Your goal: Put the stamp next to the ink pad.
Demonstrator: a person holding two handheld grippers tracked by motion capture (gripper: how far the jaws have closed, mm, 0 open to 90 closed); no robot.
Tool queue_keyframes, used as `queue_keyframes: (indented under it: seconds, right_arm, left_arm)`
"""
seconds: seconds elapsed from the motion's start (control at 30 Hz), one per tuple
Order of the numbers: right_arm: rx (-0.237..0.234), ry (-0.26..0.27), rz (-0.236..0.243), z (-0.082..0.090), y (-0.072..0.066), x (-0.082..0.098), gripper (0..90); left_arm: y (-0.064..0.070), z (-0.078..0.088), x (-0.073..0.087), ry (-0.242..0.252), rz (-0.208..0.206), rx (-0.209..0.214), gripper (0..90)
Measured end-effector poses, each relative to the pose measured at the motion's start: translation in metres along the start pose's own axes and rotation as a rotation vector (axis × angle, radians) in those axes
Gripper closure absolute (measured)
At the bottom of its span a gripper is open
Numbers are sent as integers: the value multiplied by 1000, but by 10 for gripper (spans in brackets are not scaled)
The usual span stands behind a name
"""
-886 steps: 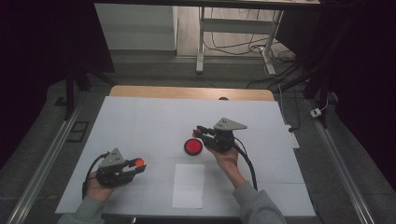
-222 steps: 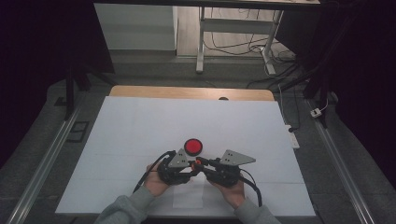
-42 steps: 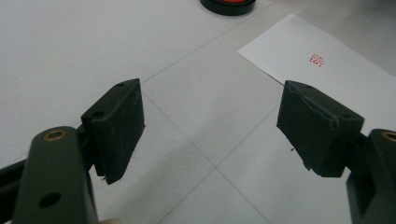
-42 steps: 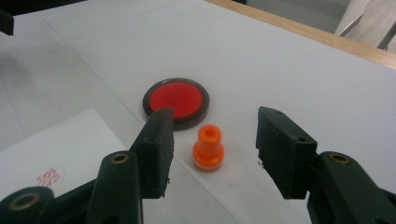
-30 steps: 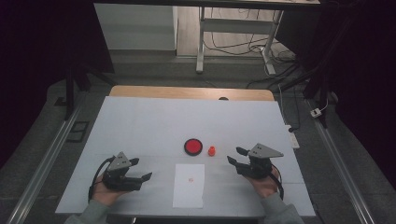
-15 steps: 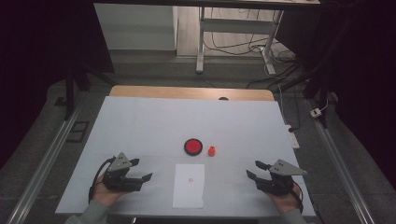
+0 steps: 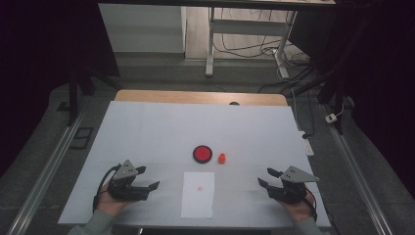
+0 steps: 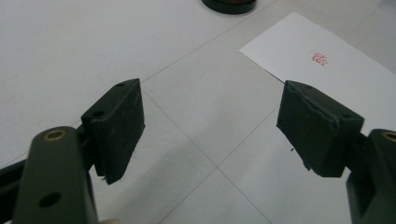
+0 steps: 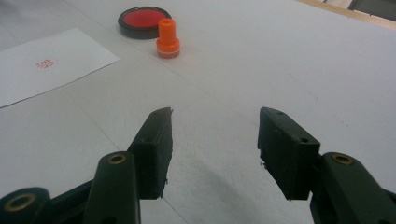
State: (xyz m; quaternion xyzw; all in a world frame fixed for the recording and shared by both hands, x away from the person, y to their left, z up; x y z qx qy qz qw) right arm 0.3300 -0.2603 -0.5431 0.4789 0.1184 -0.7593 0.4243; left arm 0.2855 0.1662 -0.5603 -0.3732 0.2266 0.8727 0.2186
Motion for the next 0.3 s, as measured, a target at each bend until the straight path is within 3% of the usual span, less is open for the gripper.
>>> queue_keyframes:
  seconds: [0.3]
  right_arm:
    - [-6,-8,3,-1,-1,0,439]
  left_arm:
    - [0,0,0,4,0,2,227]
Point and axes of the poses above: each handheld gripper's, and its own axes: z roughly backward along the jaws, x roughly out of its underside, y roughly to its right, the point moved 7 cm from there along -z, roughly forward along the jaws, and after that the axes turned 10 degrees about z, right-handed, at the moved point
